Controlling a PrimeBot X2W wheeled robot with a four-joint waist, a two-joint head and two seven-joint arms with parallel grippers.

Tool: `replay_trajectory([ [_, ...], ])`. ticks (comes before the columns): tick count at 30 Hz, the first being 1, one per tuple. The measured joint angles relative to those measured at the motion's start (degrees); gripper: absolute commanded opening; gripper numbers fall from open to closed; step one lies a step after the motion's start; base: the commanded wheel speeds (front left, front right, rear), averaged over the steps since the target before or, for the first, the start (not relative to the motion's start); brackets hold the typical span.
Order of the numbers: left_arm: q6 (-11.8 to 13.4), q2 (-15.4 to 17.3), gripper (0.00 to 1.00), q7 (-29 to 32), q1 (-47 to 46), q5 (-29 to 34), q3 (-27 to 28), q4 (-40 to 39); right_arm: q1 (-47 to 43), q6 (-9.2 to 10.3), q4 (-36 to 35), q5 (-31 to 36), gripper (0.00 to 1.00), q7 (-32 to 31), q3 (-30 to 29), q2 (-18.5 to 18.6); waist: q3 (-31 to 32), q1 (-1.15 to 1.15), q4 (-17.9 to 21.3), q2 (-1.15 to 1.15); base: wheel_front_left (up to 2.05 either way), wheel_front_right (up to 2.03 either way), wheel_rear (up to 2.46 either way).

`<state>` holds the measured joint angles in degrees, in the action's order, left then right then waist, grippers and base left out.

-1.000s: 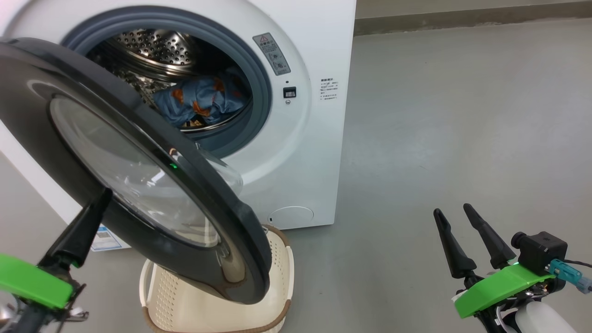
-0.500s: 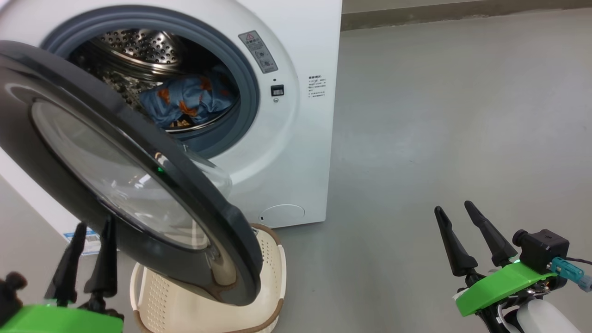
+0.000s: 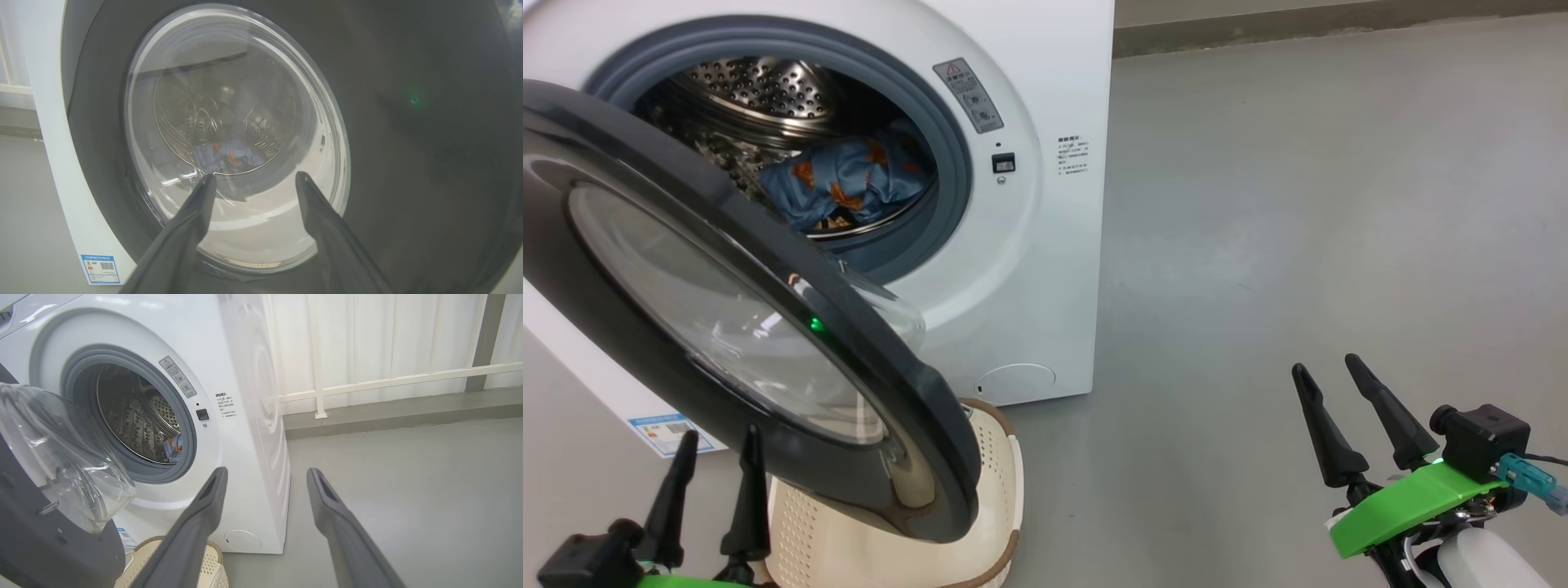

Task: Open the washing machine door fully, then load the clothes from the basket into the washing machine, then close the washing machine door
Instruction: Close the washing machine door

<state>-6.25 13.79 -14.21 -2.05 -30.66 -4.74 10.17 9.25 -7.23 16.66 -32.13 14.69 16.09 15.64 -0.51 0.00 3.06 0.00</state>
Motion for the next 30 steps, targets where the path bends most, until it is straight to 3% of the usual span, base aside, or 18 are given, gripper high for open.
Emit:
replay_trajectory([
  [12, -0.13, -3.16, 1.0, -0.18, -0.02, 4.59, 2.08, 0.94, 0.01, 0.0, 0.0, 0.02, 1.0, 0.0, -0.16, 0.29, 0.07, 0.0, -0.82, 0.0, 0.0, 0.0, 0.0],
  [30, -0.86, -4.44, 1.0, -0.18, -0.02, 6.13, 3.26, 1.49, 0.66, 0.0, 0.0, 0.41, 1.0, 0.0, 0.09, 0.42, 0.16, 0.0, -1.21, 0.0, 0.0, 0.0, 0.0],
])
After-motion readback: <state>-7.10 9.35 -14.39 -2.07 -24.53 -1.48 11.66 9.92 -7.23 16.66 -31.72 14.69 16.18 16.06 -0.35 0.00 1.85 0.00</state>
